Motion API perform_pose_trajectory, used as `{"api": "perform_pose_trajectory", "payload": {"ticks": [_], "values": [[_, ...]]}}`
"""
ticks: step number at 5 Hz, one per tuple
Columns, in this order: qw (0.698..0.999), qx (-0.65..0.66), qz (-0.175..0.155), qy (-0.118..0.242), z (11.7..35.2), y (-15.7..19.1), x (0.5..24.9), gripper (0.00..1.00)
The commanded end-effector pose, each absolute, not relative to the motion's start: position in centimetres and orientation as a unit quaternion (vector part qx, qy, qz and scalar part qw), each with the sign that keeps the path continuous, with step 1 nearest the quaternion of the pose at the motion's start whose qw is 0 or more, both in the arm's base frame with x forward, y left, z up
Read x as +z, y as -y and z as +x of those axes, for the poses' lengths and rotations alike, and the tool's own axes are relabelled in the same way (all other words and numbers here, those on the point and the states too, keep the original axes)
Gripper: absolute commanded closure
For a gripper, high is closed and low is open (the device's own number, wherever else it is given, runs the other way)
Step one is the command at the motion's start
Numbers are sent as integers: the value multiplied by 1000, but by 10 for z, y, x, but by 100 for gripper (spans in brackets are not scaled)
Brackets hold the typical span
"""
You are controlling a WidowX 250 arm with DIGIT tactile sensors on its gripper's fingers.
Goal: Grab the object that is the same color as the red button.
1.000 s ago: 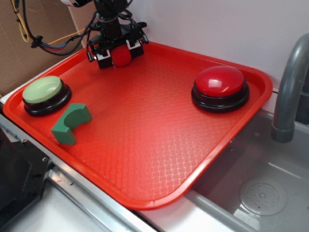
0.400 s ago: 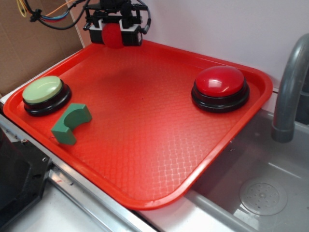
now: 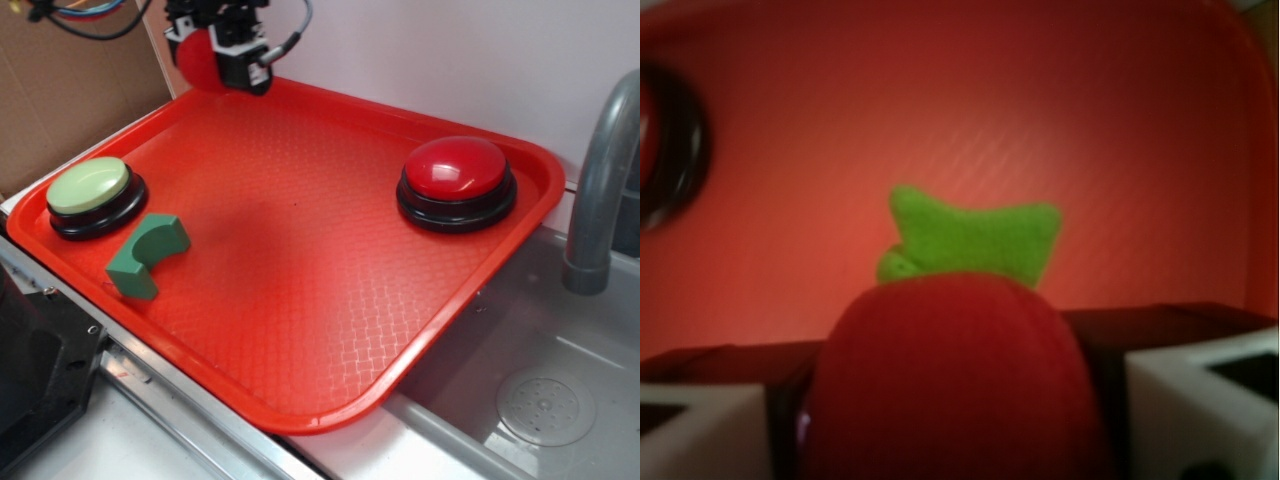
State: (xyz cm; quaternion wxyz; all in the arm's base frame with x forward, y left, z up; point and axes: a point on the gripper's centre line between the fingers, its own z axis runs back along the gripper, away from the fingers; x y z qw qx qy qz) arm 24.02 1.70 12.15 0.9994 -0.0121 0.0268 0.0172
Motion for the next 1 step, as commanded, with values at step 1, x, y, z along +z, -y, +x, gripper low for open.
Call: {"api": "perform_pose_trajectory", "payload": {"ticks": [1], "values": [[998, 38, -16, 37, 217, -24, 144, 100]]}}
